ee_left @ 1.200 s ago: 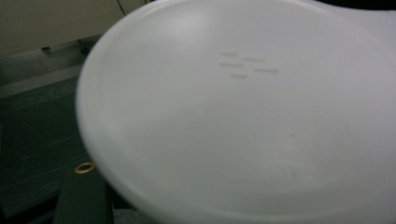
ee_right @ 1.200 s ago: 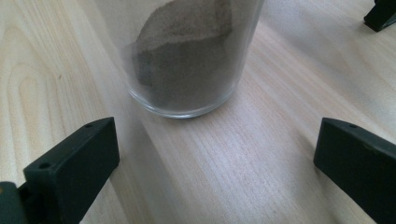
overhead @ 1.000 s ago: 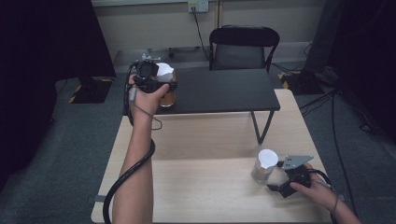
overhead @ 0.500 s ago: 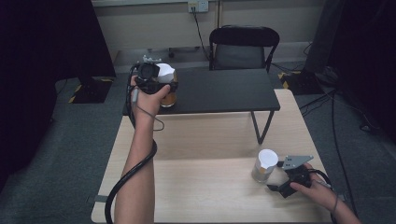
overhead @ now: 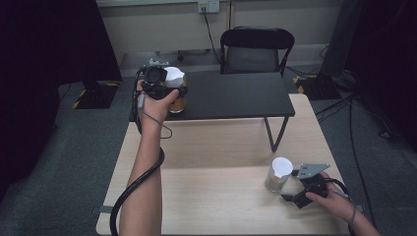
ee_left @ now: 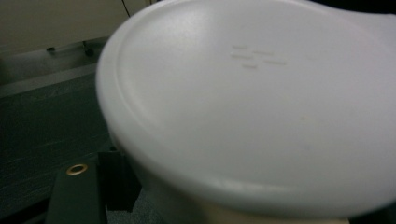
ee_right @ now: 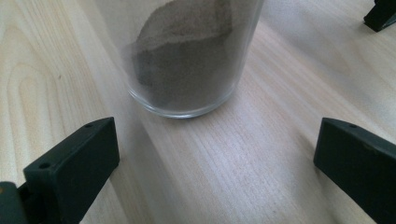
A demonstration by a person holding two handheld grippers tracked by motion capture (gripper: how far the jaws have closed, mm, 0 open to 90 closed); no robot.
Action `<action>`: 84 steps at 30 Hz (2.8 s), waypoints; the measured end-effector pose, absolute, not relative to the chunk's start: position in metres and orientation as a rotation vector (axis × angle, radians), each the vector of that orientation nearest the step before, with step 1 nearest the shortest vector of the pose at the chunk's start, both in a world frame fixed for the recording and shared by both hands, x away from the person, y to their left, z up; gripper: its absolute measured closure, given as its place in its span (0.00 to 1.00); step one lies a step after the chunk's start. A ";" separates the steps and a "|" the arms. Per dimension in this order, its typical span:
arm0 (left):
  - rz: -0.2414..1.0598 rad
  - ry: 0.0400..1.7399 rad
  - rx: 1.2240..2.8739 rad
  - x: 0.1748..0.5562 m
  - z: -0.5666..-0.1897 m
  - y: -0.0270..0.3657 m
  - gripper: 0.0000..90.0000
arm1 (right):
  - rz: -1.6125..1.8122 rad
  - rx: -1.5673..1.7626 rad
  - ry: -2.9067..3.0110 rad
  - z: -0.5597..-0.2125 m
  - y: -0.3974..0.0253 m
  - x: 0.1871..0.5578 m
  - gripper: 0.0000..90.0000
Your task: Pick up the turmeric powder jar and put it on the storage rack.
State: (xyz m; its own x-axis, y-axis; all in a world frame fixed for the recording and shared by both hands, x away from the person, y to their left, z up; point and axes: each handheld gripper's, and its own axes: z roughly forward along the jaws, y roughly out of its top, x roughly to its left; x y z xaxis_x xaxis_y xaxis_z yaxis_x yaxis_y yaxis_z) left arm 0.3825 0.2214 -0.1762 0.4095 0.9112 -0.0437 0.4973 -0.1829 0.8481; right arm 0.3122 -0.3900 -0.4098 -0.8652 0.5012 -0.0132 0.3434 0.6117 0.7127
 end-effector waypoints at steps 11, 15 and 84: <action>0.625 1.229 1.821 0.377 -0.175 0.219 0.15 | 1.094 0.698 2.625 -0.410 -0.390 0.312 0.00; 0.624 1.221 1.810 0.374 -0.179 0.220 0.09 | 1.094 0.698 2.626 -0.410 -0.390 0.312 0.00; 0.355 0.944 1.787 0.306 -0.317 0.254 0.05 | 1.094 0.697 2.625 -0.410 -0.390 0.312 0.00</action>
